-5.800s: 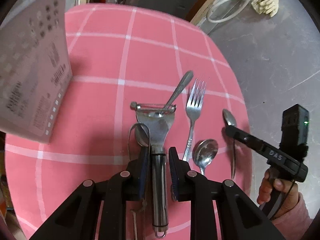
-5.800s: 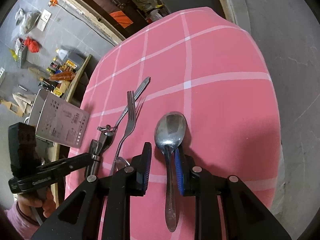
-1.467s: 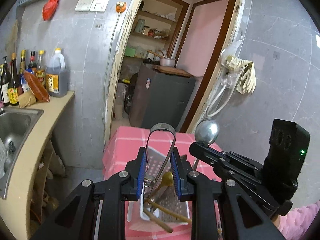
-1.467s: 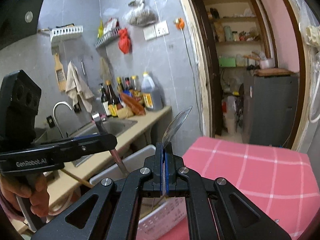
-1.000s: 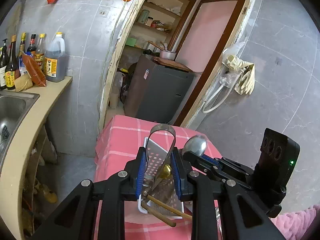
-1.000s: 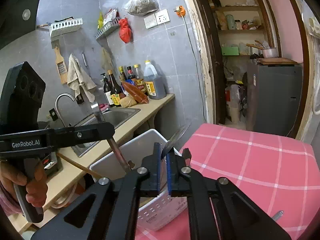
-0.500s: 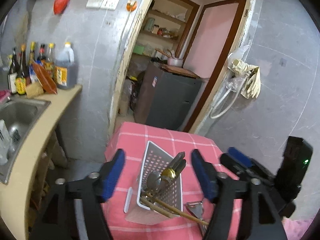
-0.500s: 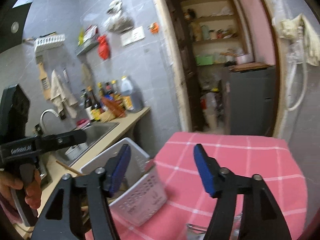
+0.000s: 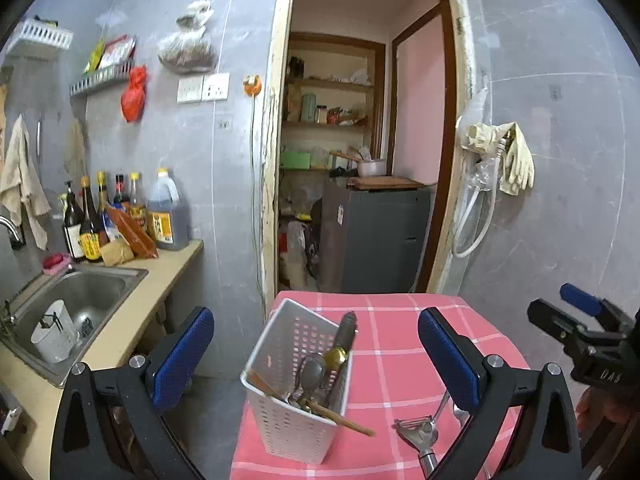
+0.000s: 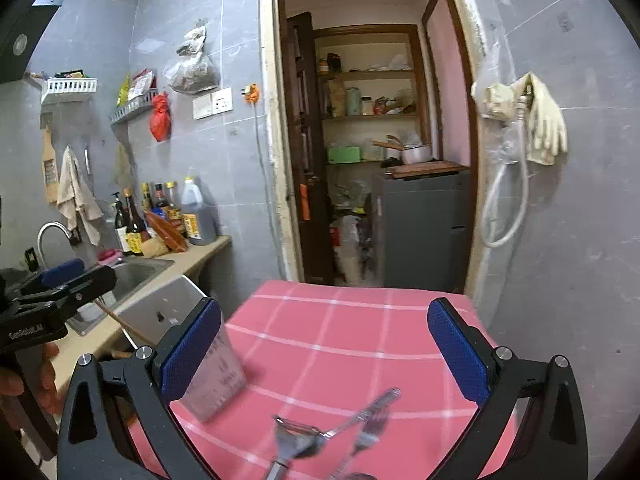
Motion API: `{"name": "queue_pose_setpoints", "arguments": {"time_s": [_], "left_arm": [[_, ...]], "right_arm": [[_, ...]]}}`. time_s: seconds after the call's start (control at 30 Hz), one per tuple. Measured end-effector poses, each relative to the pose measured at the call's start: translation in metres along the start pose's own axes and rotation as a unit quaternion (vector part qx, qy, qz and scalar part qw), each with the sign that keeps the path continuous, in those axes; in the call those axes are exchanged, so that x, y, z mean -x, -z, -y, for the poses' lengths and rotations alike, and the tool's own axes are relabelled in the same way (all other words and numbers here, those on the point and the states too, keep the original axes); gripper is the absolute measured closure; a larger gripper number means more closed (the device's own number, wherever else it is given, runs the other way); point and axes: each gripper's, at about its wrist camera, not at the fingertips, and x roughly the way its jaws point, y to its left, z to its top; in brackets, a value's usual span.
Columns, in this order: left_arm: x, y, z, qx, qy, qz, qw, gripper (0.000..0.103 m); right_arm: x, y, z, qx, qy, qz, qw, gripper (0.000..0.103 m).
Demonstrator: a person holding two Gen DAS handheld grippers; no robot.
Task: Organize utensils
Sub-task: 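Move both tools back down toward the remaining utensils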
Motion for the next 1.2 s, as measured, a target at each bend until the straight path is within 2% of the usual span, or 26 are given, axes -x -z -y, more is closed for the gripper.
{"name": "queue_pose_setpoints", "arguments": {"time_s": [0.27,0.43,0.7,0.9,1.0,1.1,1.17,1.2], "left_arm": [[0.025,0.022,0.022,0.007,-0.002,0.011,0.9999,0.000],[0.036,0.040,0.033,0.015,0.008,-0.008,0.9998,0.000],[0.027,0.072,0.051,0.021,0.032,-0.078,0.9963,0.000],[-0.004,0.100,0.061,0.029,0.058,-0.151,0.9864,0.000],[-0.020,0.112,0.064,0.036,0.064,-0.176,0.9817,0.000],[-0.036,0.122,0.068,0.040,0.070,-0.194,0.9777,0.000],[-0.049,0.127,0.068,0.044,0.074,-0.207,0.9745,0.000],[-0.055,0.129,0.069,0.048,0.076,-0.216,0.9722,0.000]], "right_arm": [[0.028,0.019,0.032,0.003,0.024,-0.023,0.999,0.001],[0.035,0.039,0.053,-0.006,0.022,-0.056,0.998,0.001],[0.024,0.080,0.080,-0.038,-0.007,-0.129,0.991,0.001],[0.001,0.116,0.093,-0.066,-0.028,-0.186,0.980,0.002],[-0.011,0.133,0.097,-0.069,-0.038,-0.208,0.975,0.002],[-0.022,0.145,0.099,-0.071,-0.046,-0.226,0.970,0.013],[-0.028,0.148,0.100,-0.070,-0.053,-0.235,0.968,0.025],[-0.032,0.150,0.099,-0.068,-0.057,-0.238,0.967,0.027]]}}
